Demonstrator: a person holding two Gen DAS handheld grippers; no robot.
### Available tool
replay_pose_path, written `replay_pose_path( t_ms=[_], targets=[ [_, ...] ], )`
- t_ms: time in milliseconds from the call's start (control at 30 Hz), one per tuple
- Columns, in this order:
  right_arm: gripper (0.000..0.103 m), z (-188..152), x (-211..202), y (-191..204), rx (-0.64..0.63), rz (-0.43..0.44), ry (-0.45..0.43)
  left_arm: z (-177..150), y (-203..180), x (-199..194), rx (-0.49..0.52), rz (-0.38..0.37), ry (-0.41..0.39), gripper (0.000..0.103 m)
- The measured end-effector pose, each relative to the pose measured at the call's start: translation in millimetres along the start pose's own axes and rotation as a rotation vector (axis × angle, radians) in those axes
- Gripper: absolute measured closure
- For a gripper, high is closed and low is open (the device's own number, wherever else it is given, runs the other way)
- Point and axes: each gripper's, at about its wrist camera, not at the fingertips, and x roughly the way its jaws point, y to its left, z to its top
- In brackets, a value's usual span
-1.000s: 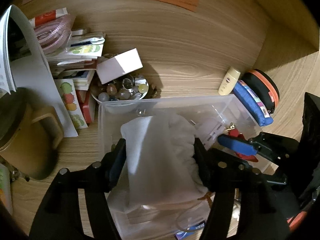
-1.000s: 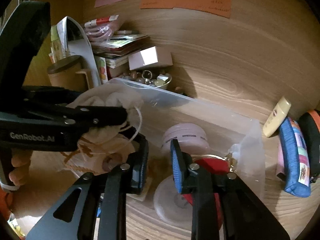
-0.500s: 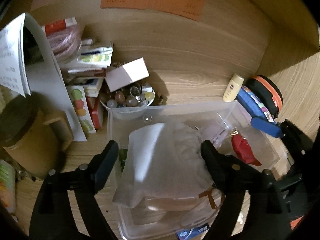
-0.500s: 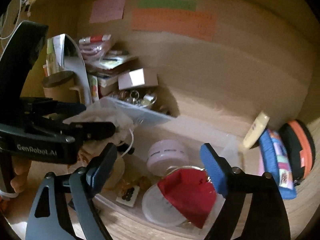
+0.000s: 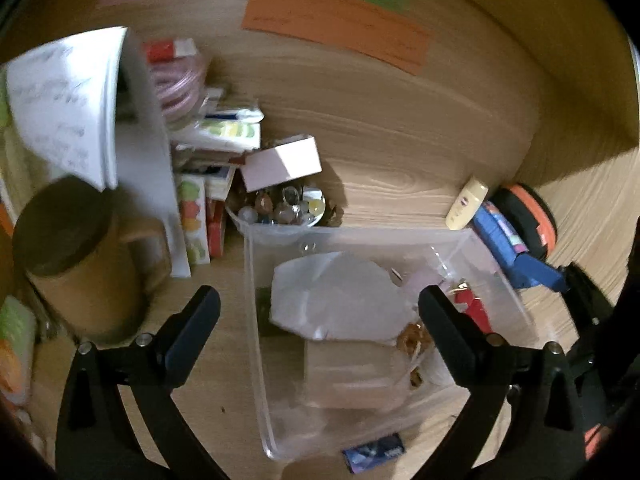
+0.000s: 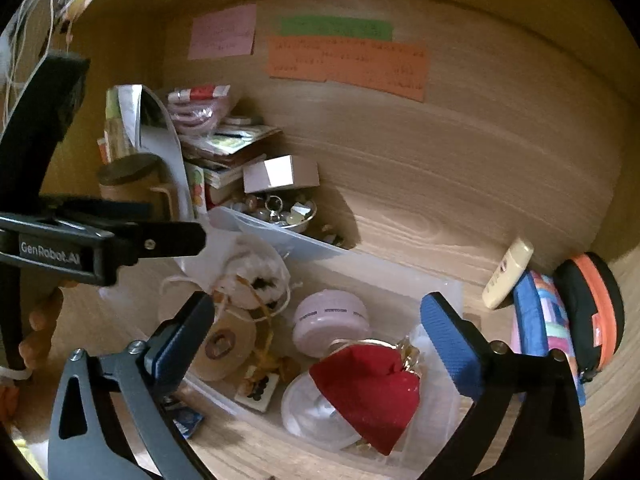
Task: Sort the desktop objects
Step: 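Open both grippers to drop the bag and figurine into the box, then move the left gripper to the blue Max box while the right approaches the beige shell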
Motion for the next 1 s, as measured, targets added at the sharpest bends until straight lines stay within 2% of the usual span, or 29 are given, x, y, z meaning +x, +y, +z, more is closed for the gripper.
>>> replay_pose_path(
  t_ms=[167, 400, 533, 600, 733, 1000],
  targets=[
    [0.000, 2, -11, -9, 0.067, 0.056, 0.049, -5, -3, -31, 0.029, 0.069, -0.058, 0.002],
    [0.000, -7, -42, -7, 0.074, -0.046, 0.052, -18, -19, -68, 0.112, 0.141, -0.082, 0.002],
    [0.000, -12, -49, -1, 0.035, -0.101, 0.064, -28, -19, -83, 0.107, 0.124, -0.083, 0.002],
    [0.000, -13, -43, -2, 0.027, -0.122, 0.097, -34, -19, -89, 0.105, 0.123, -0.081, 0.002],
    [0.000, -18, -36, -16, 0.109, -0.041, 0.180, -49, -17, -99, 0.104, 0.129, -0.079, 0.002],
    [0.000, -51, -61, -13, 0.163, 0.002, 0.148, -85, -20, -86, 0.151, 0.165, -0.011, 0.002]
  ],
)
